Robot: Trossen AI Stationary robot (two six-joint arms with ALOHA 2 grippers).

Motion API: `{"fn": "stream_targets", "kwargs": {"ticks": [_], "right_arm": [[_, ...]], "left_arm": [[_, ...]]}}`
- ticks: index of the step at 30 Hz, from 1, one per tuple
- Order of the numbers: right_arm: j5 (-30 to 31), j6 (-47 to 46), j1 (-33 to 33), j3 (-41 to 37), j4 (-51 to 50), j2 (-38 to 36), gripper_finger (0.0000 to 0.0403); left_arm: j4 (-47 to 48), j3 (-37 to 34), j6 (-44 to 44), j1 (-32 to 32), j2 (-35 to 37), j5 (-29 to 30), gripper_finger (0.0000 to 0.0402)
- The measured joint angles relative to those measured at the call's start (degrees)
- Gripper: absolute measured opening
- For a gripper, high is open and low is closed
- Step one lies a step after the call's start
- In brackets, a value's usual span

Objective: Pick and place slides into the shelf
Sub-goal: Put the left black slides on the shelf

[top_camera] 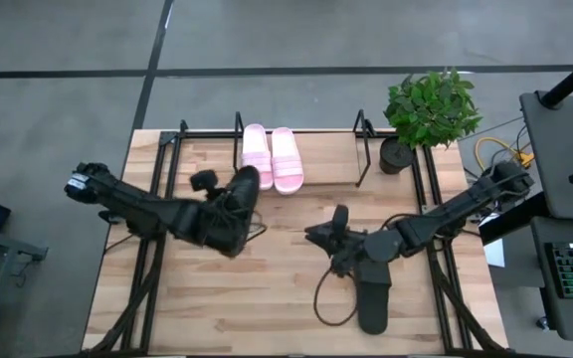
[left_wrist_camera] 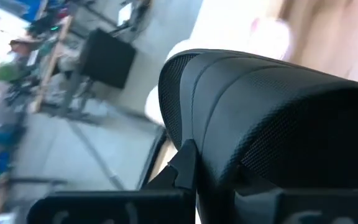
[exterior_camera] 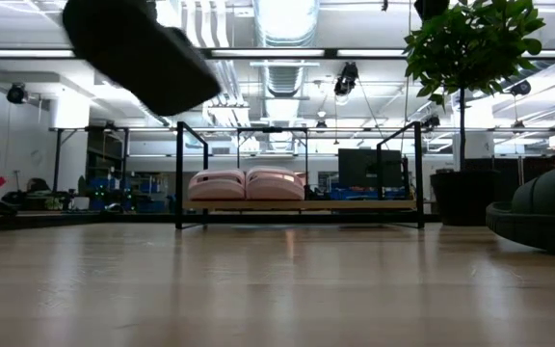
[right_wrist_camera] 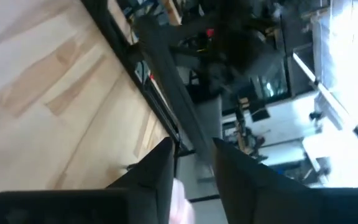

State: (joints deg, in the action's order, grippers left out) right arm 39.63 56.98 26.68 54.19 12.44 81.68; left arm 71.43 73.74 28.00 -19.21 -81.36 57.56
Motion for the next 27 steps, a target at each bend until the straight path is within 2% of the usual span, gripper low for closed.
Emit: {"fn": "stream_targets", "kwargs": {"ticks": [4, 8, 12, 20, 27], "right_arm": [[2.5, 4.6, 1.8, 2.1, -0.1, 3.7, 0.0135], [4.3, 7.0, 2.4, 4.9, 0.0, 6.5, 0.0174], [4.4, 6.7, 2.4, 7.8, -0.2, 7.9, 0.0201], [-2.1, 5.7, 1.8, 10.4, -0.2, 8.3, 0.0210], [-2.5, 5.1, 0.7, 10.4, -0.9, 8.4, 0.0210]], "left_arm": [[-10.5, 2.6, -10.9, 4.3, 0.0, -5.6, 0.0000], [-16.8, 4.2, -17.4, 7.3, -0.4, -7.2, 0.0000], [-21.4, 5.5, -21.2, 9.8, -0.7, -11.3, 0.0000], [-22.6, 8.9, -25.6, 12.2, -5.3, -11.9, 0.0000], [-22.9, 15.1, -32.0, 12.6, -11.3, -12.3, 0.0000]]}}
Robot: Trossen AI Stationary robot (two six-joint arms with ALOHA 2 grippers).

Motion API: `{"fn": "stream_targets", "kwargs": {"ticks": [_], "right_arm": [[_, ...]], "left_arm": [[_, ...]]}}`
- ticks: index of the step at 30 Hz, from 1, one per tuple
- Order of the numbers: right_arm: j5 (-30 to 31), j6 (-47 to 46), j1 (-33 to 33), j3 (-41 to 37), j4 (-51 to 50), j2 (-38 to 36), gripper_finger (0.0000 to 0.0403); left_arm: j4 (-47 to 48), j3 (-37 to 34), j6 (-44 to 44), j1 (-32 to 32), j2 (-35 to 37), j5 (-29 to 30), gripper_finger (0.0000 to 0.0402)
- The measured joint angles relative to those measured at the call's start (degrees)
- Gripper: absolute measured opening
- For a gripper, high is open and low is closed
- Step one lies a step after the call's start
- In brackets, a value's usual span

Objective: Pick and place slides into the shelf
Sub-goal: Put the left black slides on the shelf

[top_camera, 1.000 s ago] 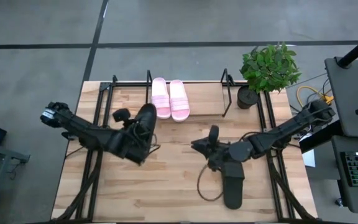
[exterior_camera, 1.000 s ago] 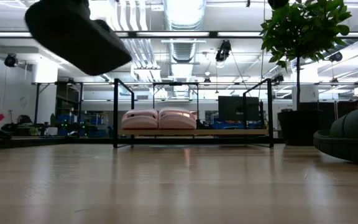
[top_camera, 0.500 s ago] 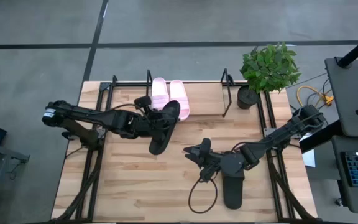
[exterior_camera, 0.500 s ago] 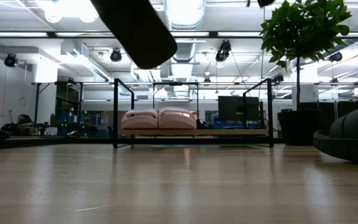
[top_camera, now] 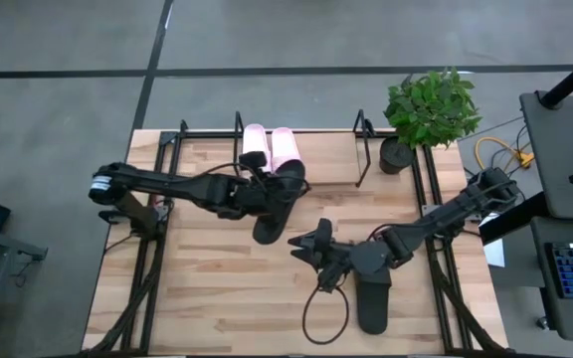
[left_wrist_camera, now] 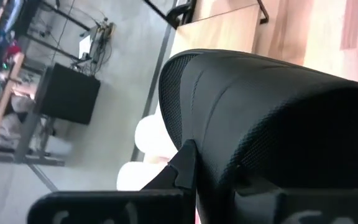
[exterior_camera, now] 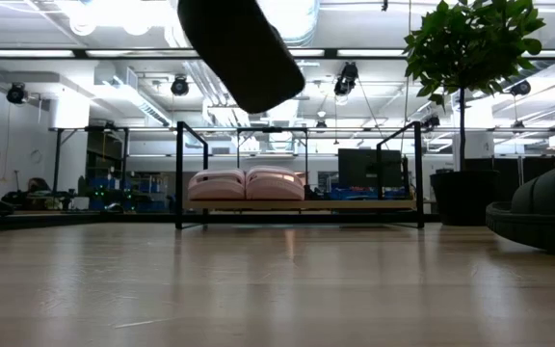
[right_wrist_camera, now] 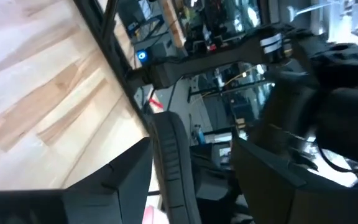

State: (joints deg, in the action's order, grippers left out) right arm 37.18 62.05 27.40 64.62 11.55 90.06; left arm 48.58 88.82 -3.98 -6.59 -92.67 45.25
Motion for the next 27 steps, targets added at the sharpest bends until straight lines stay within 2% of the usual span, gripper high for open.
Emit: {"fn": "stream_targets", "kwargs": {"ticks": [13, 20, 24, 27], "right_arm": [[0.0, -4.5, -0.1, -0.2, -5.4, 0.0, 0.0210], [0.2, -5.8, -0.4, -0.3, -8.5, 0.0, 0.0209], [0.4, -6.1, -0.8, -0.3, -8.2, 0.0, 0.0204], [0.3, -5.5, -1.2, -0.3, -7.9, 0.0, 0.0200]], "left_arm": [[-0.1, 11.4, -12.7, 0.0, -8.7, -0.2, 0.0000], [-1.6, 12.5, -14.9, -0.2, -8.8, -0.4, 0.0000], [-4.4, 12.5, -16.6, -0.2, -8.1, -4.5, 0.0000], [-6.6, 12.5, -19.2, -0.2, -8.1, -5.0, 0.0000]]}}
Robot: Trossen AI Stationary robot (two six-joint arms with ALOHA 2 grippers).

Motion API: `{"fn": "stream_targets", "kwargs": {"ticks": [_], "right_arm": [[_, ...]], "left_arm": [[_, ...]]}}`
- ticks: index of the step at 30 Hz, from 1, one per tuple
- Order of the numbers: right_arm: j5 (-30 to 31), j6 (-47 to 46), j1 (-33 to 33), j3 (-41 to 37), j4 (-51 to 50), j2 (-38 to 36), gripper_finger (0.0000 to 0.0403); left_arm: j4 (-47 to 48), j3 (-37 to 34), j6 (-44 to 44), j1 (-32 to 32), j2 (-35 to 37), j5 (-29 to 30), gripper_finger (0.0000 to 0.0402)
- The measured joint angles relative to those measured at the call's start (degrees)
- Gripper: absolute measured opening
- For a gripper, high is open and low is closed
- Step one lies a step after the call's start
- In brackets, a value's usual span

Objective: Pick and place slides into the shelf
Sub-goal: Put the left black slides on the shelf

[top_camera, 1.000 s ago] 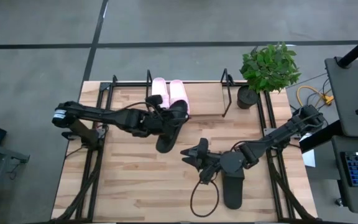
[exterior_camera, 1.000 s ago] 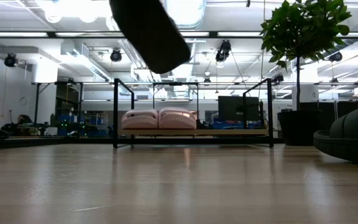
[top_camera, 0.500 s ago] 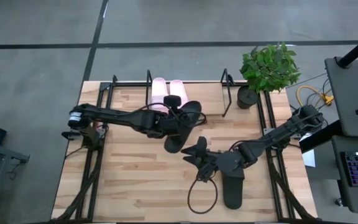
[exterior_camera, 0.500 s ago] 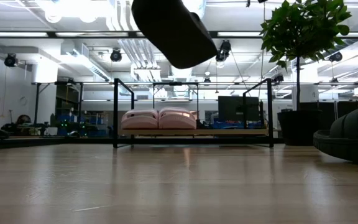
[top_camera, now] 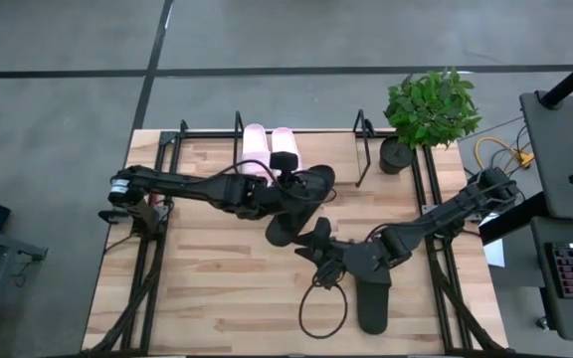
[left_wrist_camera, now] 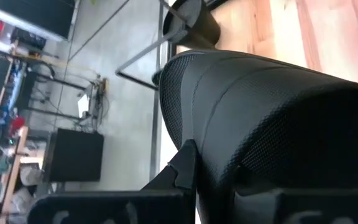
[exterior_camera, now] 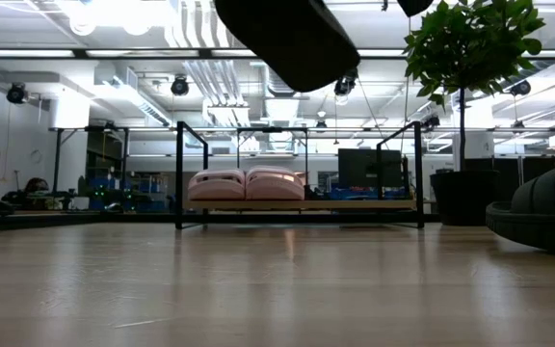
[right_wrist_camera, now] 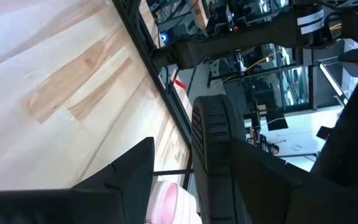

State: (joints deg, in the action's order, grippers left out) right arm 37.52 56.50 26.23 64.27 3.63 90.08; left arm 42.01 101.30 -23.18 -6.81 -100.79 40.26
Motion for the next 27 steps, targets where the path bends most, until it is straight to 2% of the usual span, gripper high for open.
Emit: {"fn": "stream_targets", "kwargs": {"ticks": [10, 27], "right_arm": [[0.0, 1.5, -0.3, 0.2, 0.1, -0.6, 0.0185], [-1.4, 3.5, -1.4, 0.5, 1.3, -0.7, 0.0182]], "left_arm": [[-1.8, -0.1, -2.4, 0.1, 0.0, 0.0, 0.0000], [-6.8, -0.4, -7.3, 0.0, -0.2, -2.7, 0.0000]]}}
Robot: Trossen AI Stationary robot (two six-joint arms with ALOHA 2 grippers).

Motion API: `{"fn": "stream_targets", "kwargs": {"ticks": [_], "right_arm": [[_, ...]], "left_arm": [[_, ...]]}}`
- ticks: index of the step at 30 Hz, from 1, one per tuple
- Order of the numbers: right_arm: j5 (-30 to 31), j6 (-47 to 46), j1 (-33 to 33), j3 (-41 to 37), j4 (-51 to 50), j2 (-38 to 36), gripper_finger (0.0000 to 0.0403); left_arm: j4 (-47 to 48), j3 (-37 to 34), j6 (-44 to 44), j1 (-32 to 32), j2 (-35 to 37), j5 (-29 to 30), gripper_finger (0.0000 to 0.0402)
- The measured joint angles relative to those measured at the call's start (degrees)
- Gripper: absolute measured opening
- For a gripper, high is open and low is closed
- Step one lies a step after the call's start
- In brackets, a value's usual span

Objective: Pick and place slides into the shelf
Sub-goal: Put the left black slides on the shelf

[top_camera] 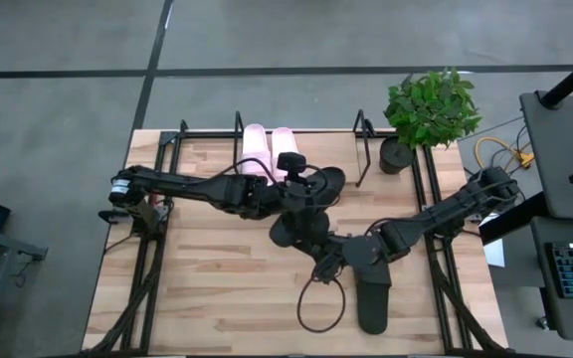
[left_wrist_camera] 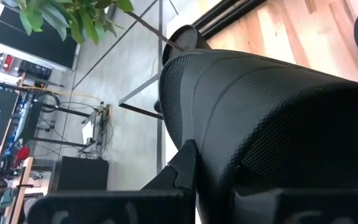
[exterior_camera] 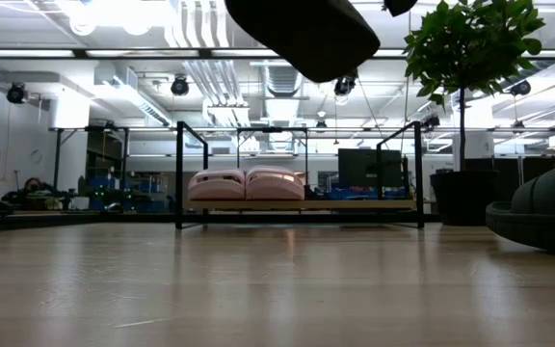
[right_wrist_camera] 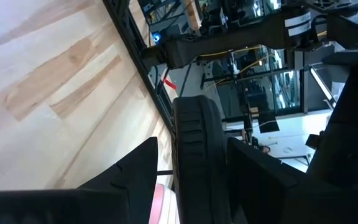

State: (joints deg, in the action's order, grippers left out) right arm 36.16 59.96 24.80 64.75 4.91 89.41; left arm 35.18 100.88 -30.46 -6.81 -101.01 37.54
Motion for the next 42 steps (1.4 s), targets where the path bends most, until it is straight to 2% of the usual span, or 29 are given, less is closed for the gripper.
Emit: {"fn": "stream_targets", "kwargs": {"ticks": [5, 9, 13, 18, 21, 26, 31, 38, 42], "right_arm": [[-0.1, 0.1, -0.4, 0.0, 0.0, 0.0, 0.0161], [1.4, -0.1, -1.1, 0.0, 0.0, 0.0, 0.0116], [1.6, -1.5, -1.5, 0.0, -0.2, 0.0, 0.0075], [1.4, -2.3, -1.5, -0.1, -1.1, 0.0, 0.0060], [0.8, -4.6, -1.5, 0.0, -1.4, 0.0, 0.0074], [2.3, -5.1, 0.1, -0.3, -2.5, -0.5, 0.0134], [9.2, -6.7, 1.6, -0.4, -5.5, -2.2, 0.0181], [11.5, -14.8, 1.3, -0.9, -15.3, -6.7, 0.0194], [14.4, -15.8, 1.0, -2.6, -16.0, -9.1, 0.0194]], "left_arm": [[0.1, 0.0, -1.8, 0.0, 0.0, -1.1, 0.0000], [0.3, 0.0, -3.1, 0.1, 0.0, -3.9, 0.0000], [0.7, 0.0, -3.6, 0.1, 0.0, -4.3, 0.0000], [1.2, 0.0, -3.5, 0.1, 0.0, -4.7, 0.0000], [1.9, 0.0, -3.2, 0.1, 0.2, -5.1, 0.0000], [5.3, 0.0, -2.6, -0.1, 1.8, -4.9, 0.0000], [9.5, -0.2, 0.1, -0.5, 3.5, -5.2, 0.0000], [11.8, -0.3, 1.6, -3.6, 4.4, -4.4, 0.0000], [12.1, -0.4, 1.6, -6.0, 4.5, -2.5, 0.0000]]}}
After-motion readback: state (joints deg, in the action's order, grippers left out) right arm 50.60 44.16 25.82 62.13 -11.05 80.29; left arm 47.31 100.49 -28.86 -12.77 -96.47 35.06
